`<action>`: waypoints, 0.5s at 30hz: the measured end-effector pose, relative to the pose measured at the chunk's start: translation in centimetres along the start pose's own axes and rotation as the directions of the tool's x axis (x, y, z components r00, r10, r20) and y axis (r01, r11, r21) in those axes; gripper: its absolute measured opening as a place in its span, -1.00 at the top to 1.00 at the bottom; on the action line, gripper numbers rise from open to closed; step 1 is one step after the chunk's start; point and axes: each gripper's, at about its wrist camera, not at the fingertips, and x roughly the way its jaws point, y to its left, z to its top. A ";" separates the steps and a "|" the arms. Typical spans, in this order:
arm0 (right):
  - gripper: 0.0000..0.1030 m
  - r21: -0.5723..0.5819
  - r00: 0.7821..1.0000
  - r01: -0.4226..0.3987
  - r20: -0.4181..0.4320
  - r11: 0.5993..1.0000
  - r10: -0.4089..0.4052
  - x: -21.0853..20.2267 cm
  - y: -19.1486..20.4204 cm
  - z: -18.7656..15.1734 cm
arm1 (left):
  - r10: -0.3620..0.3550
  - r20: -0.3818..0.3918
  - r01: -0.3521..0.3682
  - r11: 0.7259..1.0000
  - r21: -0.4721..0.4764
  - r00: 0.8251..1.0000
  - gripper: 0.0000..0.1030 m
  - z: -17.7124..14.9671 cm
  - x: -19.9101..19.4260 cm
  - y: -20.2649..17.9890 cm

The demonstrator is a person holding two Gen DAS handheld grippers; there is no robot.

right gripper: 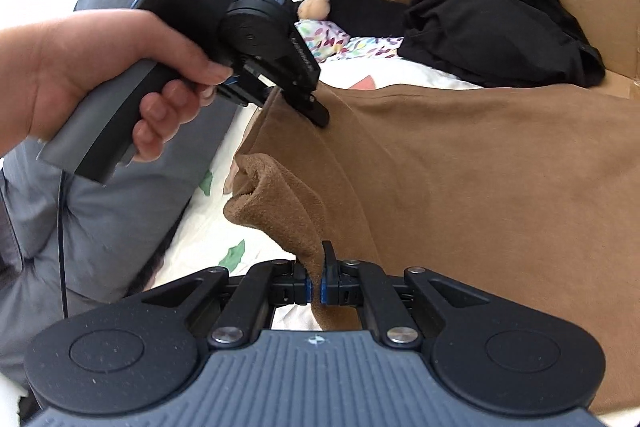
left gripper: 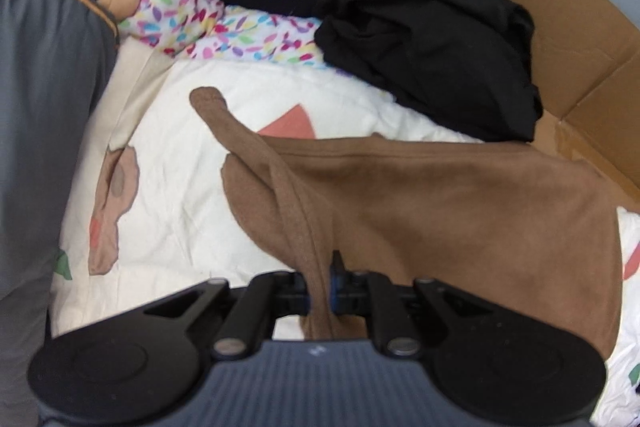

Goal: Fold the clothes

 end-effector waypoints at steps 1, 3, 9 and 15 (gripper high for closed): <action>0.92 0.006 1.000 -0.004 0.002 1.000 0.004 -0.3 -0.2 0.1 | 0.002 0.005 -0.002 1.000 0.006 1.000 0.85 0.1 -0.4 -0.5; 0.92 0.016 1.000 -0.015 0.005 1.000 0.015 -1.2 -0.7 0.3 | 0.003 0.018 -0.004 1.000 0.017 1.000 0.85 0.2 -1.3 -1.5; 0.92 0.026 0.999 -0.036 0.012 0.999 0.035 -3.9 -2.1 0.5 | 0.003 0.052 -0.006 0.998 0.064 0.999 0.85 0.9 -3.6 -5.3; 0.92 0.055 0.999 -0.035 0.037 0.998 0.033 -7.3 -4.3 1.0 | 0.000 0.081 -0.009 0.995 0.103 0.997 0.85 0.9 -4.9 -9.8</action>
